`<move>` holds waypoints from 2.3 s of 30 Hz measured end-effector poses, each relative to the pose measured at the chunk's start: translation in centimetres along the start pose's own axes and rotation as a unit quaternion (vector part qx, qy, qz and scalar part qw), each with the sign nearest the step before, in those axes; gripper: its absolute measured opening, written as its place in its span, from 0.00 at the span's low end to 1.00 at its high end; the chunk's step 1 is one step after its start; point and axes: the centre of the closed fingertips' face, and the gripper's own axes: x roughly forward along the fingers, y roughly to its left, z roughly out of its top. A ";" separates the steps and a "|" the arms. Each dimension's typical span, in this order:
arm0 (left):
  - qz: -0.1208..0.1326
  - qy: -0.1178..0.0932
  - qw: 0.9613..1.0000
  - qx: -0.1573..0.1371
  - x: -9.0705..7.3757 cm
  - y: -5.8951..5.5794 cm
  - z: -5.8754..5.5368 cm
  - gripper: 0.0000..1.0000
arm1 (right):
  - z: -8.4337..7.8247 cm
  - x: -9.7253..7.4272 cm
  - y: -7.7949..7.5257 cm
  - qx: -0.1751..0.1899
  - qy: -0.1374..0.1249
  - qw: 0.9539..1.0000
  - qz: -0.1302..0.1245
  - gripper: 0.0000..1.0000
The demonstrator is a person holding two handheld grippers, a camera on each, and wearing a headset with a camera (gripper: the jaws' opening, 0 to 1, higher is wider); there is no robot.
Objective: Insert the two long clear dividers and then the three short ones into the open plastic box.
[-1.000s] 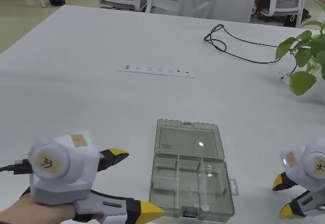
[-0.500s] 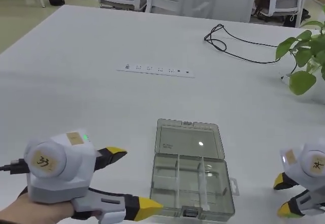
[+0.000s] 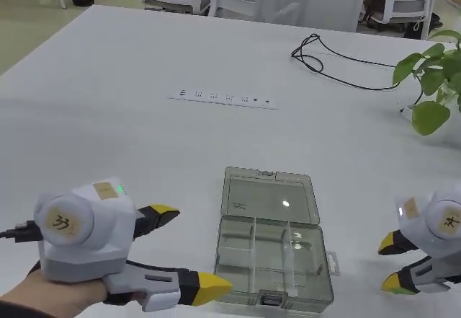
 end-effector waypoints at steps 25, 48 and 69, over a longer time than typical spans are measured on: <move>-0.006 -0.036 0.997 -0.064 1.7 -0.7 2.2 0.78 | 10.2 -4.9 -0.1 -0.078 -0.099 0.985 -0.118 0.32; -0.044 -0.052 0.982 -0.179 3.9 -2.2 4.1 0.43 | 18.9 -5.9 1.9 -0.198 -0.136 0.949 -0.204 0.32; -0.077 -0.071 0.962 -0.250 4.9 -3.8 5.2 0.00 | 20.4 -5.2 2.6 -0.246 -0.130 0.936 -0.214 0.32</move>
